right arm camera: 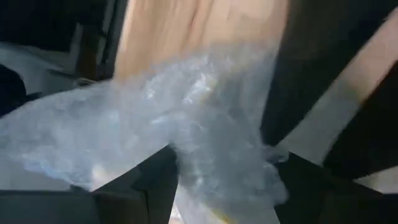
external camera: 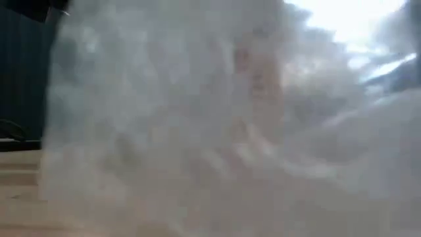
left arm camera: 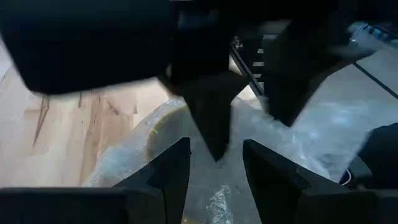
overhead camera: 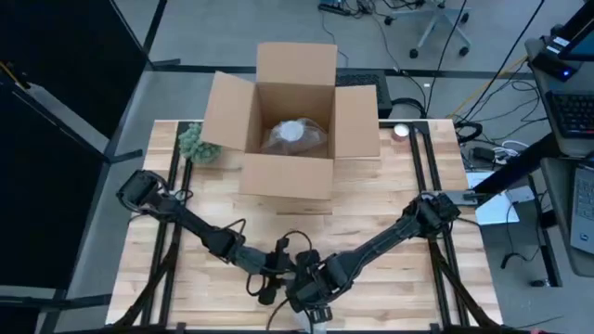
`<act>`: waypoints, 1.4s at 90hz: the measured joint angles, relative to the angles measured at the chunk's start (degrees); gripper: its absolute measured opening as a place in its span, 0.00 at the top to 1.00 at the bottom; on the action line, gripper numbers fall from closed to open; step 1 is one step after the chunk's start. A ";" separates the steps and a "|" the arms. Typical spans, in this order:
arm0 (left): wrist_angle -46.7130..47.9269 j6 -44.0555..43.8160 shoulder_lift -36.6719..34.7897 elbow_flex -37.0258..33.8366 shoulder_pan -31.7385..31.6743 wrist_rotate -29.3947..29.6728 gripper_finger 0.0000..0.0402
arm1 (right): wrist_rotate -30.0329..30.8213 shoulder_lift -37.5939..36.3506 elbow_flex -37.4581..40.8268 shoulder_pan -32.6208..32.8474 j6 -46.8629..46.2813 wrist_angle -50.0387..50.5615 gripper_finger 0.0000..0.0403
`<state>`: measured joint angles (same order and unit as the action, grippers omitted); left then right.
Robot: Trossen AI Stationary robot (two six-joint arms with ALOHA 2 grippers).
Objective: Wrap mug
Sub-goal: Wrap the yellow patterned mug with bubble wrap
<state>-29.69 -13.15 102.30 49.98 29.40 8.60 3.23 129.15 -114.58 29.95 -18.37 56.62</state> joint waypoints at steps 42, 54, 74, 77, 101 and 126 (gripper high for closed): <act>0.17 0.00 0.00 0.00 -0.04 0.13 0.66 | -0.19 -0.80 6.27 0.05 -0.03 -8.98 0.51; 0.19 -0.02 0.00 0.02 -0.01 0.00 0.66 | -0.70 -3.25 6.70 0.05 -1.09 -7.39 0.51; 0.24 0.00 0.00 0.02 0.03 -0.11 0.66 | -0.54 -8.99 6.53 0.10 -2.23 -4.78 0.51; 0.24 0.00 0.00 0.02 0.03 -0.11 0.66 | -0.46 -9.71 6.53 0.10 -2.31 -3.71 0.51; 0.22 -0.02 0.00 0.02 0.03 -0.09 0.66 | -0.29 -14.57 6.44 1.19 -12.74 4.24 0.51; 0.09 -1.58 0.00 0.02 0.00 0.04 0.66 | 0.98 -11.64 8.22 9.41 -28.53 7.70 0.51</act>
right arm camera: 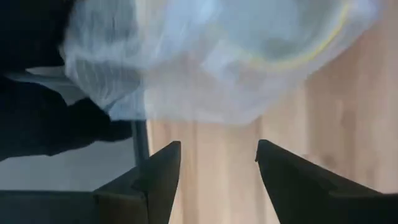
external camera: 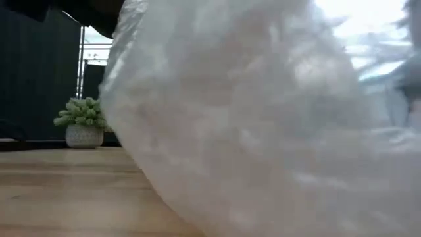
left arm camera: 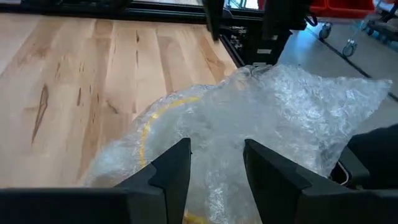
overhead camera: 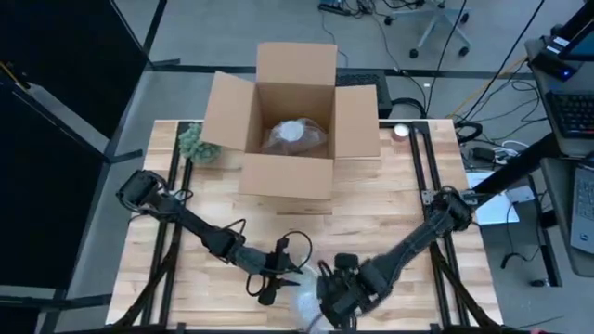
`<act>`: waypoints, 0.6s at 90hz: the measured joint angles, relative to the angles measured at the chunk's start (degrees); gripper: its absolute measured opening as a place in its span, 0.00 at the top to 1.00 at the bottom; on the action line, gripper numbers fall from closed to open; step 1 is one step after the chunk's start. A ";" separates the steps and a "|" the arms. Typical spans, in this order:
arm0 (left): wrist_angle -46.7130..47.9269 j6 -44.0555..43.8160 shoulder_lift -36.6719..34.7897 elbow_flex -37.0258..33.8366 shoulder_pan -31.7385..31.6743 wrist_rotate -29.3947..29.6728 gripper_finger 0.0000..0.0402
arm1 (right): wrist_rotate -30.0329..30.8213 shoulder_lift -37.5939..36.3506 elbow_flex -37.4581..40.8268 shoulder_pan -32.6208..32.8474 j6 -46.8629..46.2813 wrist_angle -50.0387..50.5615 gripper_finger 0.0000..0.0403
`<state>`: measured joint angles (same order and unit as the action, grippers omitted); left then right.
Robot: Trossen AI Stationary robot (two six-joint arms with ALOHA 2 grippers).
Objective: Wrap mug
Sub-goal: Wrap the yellow patterned mug with bubble wrap
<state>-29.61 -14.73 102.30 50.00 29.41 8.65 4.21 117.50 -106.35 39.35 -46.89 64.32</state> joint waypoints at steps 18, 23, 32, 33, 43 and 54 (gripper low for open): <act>-0.02 -1.35 0.00 0.00 -0.15 0.57 0.66 | 3.38 2.36 6.82 6.03 -13.76 -10.02 0.51; -0.04 -1.33 0.00 0.00 -0.25 0.68 0.66 | 6.52 2.87 8.74 6.82 -16.64 -14.72 0.51; -0.01 -1.37 0.00 0.00 -0.48 0.82 0.66 | 13.50 4.02 10.80 6.88 -21.11 -18.84 0.51; -0.01 -1.38 0.00 0.00 -0.51 0.83 0.66 | 14.06 4.17 10.92 6.75 -21.69 -18.85 0.51; -0.01 -1.38 0.00 0.00 -0.57 0.87 0.66 | 20.76 4.97 12.33 4.88 -25.79 -19.65 0.51; 0.06 -1.45 0.00 0.00 -0.57 0.94 0.66 | 24.94 4.88 12.98 2.50 -25.56 -20.40 0.51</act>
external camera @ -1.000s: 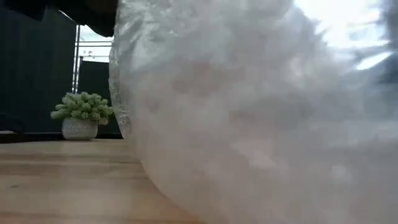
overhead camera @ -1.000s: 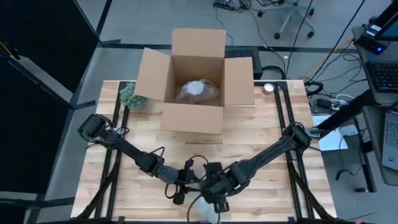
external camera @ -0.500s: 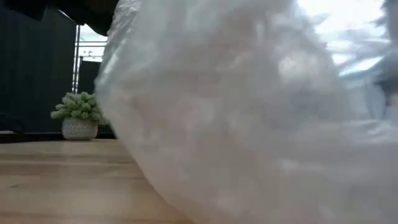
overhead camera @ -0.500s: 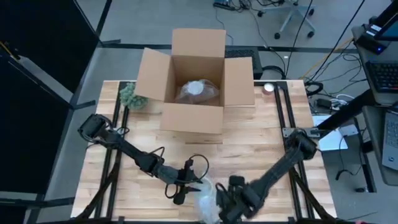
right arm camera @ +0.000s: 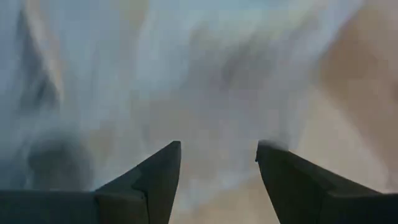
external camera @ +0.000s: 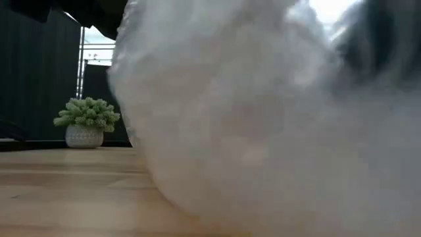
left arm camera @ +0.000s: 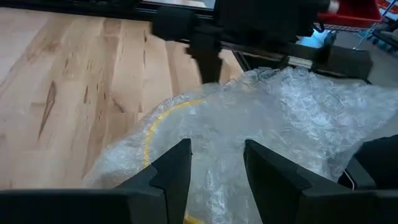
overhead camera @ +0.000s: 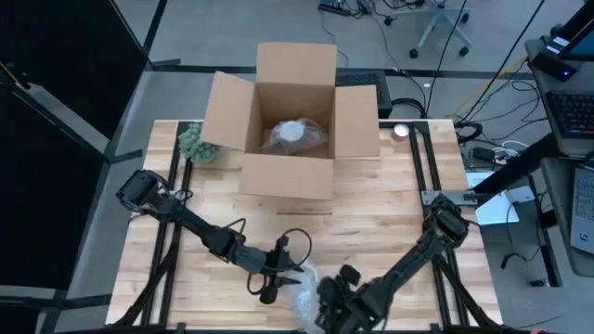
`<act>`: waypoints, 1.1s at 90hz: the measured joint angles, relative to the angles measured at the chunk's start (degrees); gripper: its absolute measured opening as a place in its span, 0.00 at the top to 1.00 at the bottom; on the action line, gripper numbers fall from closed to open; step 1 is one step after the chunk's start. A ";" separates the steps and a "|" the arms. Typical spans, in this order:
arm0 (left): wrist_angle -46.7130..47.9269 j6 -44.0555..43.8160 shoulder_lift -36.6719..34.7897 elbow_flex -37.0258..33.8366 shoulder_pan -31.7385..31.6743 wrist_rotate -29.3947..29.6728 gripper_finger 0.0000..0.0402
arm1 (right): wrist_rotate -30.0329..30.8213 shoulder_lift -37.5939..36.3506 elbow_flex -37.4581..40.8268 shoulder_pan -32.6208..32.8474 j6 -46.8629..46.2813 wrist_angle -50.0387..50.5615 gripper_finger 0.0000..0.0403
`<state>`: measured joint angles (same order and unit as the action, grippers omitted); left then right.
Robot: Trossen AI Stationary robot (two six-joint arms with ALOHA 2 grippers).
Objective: Wrap mug
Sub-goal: Wrap the yellow patterned mug with bubble wrap
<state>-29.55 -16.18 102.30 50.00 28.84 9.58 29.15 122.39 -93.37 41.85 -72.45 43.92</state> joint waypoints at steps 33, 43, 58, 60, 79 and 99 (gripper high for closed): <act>-0.01 -1.56 0.00 0.00 1.63 0.34 0.66 | -0.39 -0.02 0.47 -4.53 12.73 12.72 0.51; -0.01 -1.56 0.00 0.00 1.95 0.55 0.66 | -0.58 -0.12 0.47 -5.49 15.93 17.36 0.51; 0.01 -1.56 0.00 0.00 1.95 0.92 0.66 | -6.36 -3.16 0.42 -5.88 17.62 24.26 0.51; 0.01 -1.56 0.00 0.00 1.95 0.92 0.66 | -7.44 -3.92 0.38 -5.64 17.56 24.99 0.51; 0.03 -1.53 0.00 0.00 1.95 0.95 0.66 | -15.76 -11.10 0.27 0.76 11.18 29.63 0.51; 0.00 -1.53 0.00 0.00 1.95 0.98 0.66 | -15.72 -9.97 0.25 12.33 -5.38 28.82 0.51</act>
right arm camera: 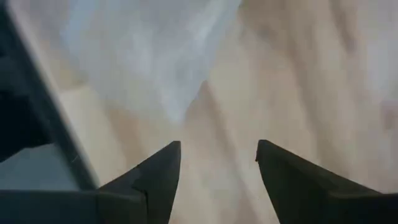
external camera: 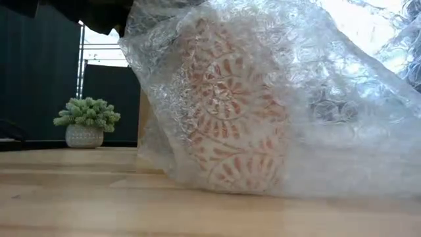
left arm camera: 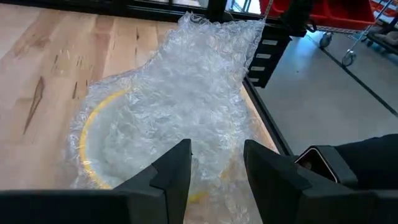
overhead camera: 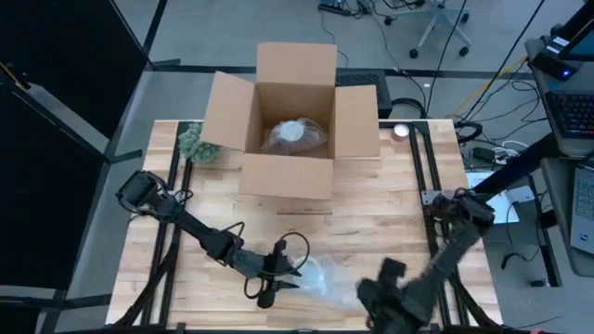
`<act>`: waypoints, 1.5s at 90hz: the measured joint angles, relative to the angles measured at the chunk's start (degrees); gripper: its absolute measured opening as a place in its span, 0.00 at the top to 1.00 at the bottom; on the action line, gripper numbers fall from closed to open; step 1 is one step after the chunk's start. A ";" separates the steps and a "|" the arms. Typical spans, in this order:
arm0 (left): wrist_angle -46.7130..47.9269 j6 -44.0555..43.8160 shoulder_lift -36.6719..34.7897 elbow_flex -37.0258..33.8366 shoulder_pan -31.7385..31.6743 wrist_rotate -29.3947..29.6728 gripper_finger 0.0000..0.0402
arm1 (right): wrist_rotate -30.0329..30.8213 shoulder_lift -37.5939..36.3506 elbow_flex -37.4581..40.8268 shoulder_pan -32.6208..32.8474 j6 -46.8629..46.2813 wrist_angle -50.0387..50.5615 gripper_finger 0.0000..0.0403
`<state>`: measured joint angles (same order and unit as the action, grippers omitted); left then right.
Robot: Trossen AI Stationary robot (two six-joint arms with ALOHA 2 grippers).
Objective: Wrap mug
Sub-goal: Wrap the yellow patterned mug with bubble wrap
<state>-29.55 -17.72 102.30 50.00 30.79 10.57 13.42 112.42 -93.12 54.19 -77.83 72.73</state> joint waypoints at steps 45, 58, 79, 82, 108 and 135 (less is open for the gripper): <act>-2.45 0.00 0.07 0.00 -0.07 0.15 0.66 | 21.52 13.13 -0.18 5.47 -19.44 -10.59 0.51; -2.60 0.00 0.07 -0.01 -0.44 0.15 0.66 | 19.89 13.81 0.09 4.36 -17.77 -9.86 0.51; -2.68 0.00 0.07 0.00 -0.72 0.15 0.66 | 20.79 13.47 0.02 3.75 -14.07 -8.99 0.51; -2.69 0.00 0.07 -0.02 -0.78 0.15 0.66 | 20.25 13.44 0.02 3.45 -14.14 -9.07 0.51; -2.83 -0.02 0.07 0.00 -1.09 0.15 0.66 | 6.60 11.87 0.04 -4.15 -6.42 -9.68 0.51; -2.48 -0.07 0.07 0.00 -1.09 0.17 0.66 | 21.40 10.79 0.04 -7.63 -4.07 -9.22 0.51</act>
<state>-32.03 -17.78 102.37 50.00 29.69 10.74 34.83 123.21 -93.08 46.56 -81.90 63.51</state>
